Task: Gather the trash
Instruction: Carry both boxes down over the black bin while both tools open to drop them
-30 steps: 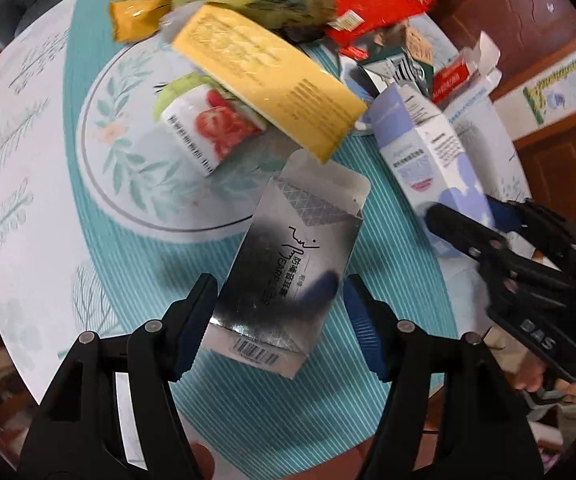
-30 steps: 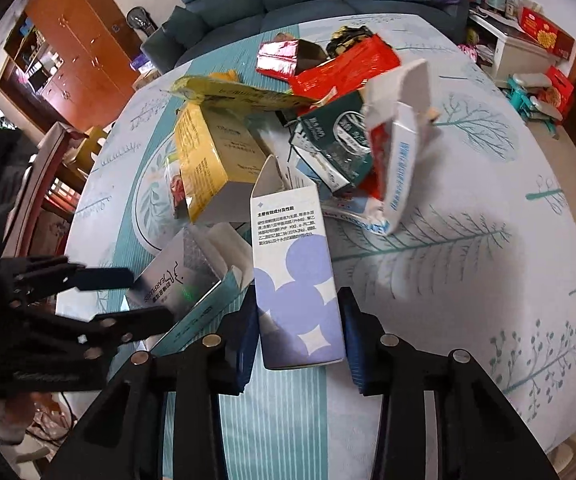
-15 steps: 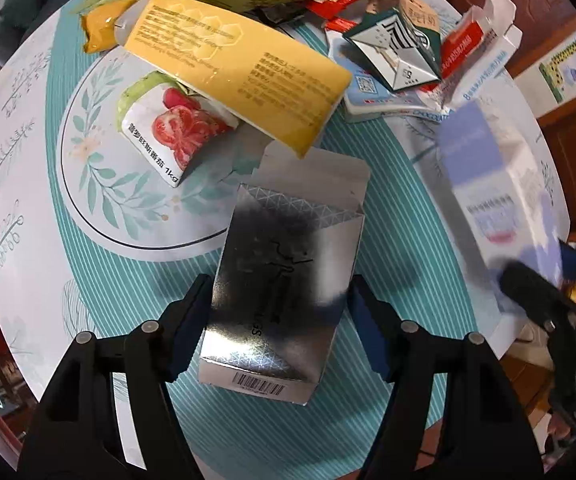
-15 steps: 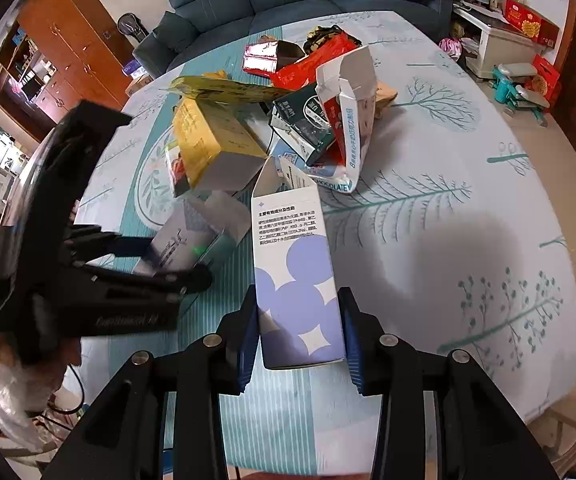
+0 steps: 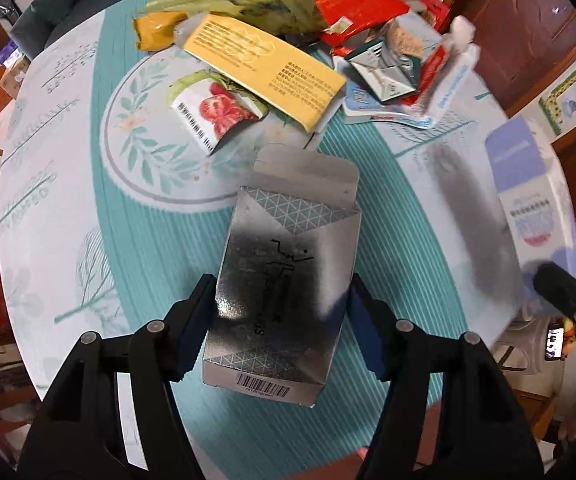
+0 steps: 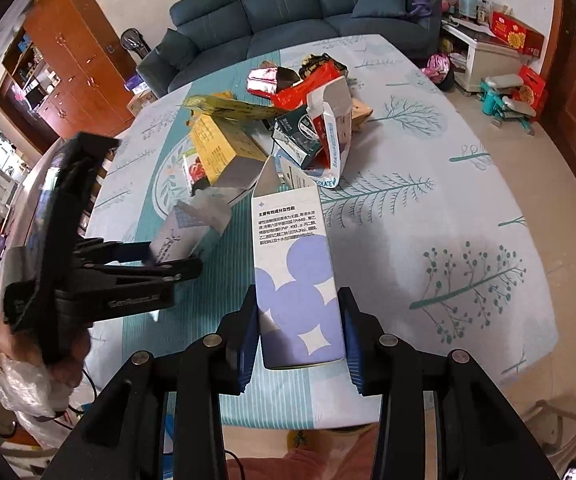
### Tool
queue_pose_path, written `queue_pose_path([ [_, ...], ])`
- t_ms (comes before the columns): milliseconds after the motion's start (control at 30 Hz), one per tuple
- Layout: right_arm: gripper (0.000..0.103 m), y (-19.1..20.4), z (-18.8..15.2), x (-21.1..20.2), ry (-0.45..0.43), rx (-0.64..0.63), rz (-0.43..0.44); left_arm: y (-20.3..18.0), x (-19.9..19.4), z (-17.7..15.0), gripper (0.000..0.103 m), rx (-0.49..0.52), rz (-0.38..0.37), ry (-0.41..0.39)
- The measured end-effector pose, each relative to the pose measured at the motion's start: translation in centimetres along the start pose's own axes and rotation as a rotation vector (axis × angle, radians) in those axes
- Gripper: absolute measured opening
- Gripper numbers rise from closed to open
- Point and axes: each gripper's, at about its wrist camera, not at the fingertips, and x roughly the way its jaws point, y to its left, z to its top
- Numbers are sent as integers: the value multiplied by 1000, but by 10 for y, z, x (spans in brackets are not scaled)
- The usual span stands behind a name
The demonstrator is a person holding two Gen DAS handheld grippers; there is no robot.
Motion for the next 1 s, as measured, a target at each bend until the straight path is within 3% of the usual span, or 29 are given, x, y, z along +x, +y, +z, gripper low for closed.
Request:
queue_pose_path([
  [200,37,12,-13,-19,-16,-61,19,10,-41,-51,61,-10,-35,-38],
  [533,37,37,-56,-38,25,-130,129,10,-57,-121,61,-73,-99,-40],
  [1000,37,41,-129,-53,110,-166,291,-36,-86,-199,61,-149,-56,-100],
])
